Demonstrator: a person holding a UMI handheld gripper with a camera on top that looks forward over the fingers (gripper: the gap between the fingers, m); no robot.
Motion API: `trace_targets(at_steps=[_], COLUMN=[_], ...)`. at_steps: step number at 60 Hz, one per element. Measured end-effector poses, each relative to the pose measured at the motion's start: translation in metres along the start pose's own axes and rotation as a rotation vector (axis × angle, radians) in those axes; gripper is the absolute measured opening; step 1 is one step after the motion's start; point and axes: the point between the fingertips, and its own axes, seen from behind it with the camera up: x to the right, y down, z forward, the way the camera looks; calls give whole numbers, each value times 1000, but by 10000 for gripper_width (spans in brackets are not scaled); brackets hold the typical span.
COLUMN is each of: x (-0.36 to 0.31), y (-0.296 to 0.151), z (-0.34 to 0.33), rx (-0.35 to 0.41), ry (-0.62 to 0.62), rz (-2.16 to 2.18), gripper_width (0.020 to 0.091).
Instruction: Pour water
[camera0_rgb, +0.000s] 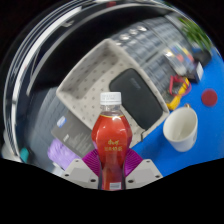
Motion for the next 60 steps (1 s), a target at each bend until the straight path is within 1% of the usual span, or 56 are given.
trace_targets(at_steps=[10,25,32,35,46,53,54,55,60], x=[-3,11,16,15,15,15,13,13,11], y=[-19,-47,-51,-50,-48,-42,-43,-43,-44], z=[1,-13,-12,-10,-11,-12,-14,-14,-22], rx=[-13,28,14,-3,-32,-63,-66,-65,-95], ry=[-55,-104,-126,-138,-132,-122,-127,-130,-110], rz=[471,924,1094,1144,1179,1105,1086,1060,851], gripper_width=[266,265,265,266,266,267,248,286,283])
